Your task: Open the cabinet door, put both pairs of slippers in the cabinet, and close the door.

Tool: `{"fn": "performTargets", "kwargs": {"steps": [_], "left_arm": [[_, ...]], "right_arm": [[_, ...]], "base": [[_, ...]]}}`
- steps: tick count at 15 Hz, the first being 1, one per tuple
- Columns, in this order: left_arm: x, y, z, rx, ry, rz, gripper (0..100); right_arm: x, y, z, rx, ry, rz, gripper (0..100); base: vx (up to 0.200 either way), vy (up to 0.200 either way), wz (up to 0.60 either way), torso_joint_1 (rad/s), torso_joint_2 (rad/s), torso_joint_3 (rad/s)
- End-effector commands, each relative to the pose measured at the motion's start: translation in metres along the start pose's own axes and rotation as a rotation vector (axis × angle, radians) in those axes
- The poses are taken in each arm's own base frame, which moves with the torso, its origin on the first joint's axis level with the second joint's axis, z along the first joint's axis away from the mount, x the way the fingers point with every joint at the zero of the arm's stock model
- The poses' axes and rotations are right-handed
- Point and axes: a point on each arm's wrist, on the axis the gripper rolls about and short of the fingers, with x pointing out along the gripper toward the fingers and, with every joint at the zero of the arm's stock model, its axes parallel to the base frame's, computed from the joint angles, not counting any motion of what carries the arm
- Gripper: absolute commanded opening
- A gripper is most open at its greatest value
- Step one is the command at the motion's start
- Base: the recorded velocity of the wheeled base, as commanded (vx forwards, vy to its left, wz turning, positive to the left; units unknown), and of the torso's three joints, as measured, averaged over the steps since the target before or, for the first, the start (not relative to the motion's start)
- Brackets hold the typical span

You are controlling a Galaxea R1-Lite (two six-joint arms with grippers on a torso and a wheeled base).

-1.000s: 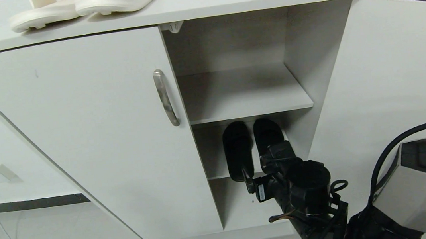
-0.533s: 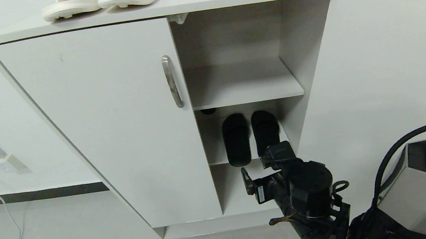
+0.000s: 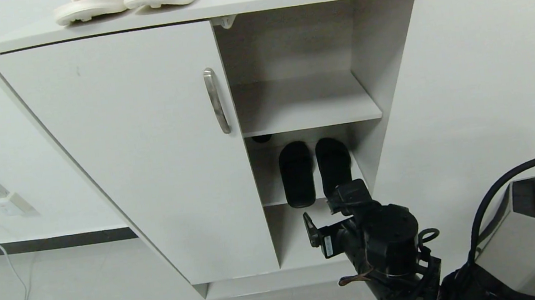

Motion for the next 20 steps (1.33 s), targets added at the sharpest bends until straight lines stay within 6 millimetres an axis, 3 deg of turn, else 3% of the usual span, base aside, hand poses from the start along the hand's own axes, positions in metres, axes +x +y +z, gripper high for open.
{"fn": "performTargets", "kwargs": {"steps": [1, 10, 20], "left_arm": [[0.000, 0.000, 0.000, -0.001, 0.002, -0.001, 0], [0.000, 0.000, 0.000, -0.007, 0.001, 0.006, 0], [0.000, 0.000, 0.000, -0.015, 0.001, 0.007, 0]], "right_arm": [[-0.001, 0.002, -0.001, -0.003, 0.002, 0.005, 100], [-0.014, -0.004, 0.010, -0.006, 0.005, 0.016, 100], [-0.022, -0.001, 0.010, -0.029, 0.034, 0.037, 100]], "base": [[0.000, 0.000, 0.00, 0.002, 0.00, 0.066], [0.000, 0.000, 0.00, 0.000, 0.00, 0.174], [0.000, 0.020, 0.00, 0.000, 0.00, 0.008]]}}
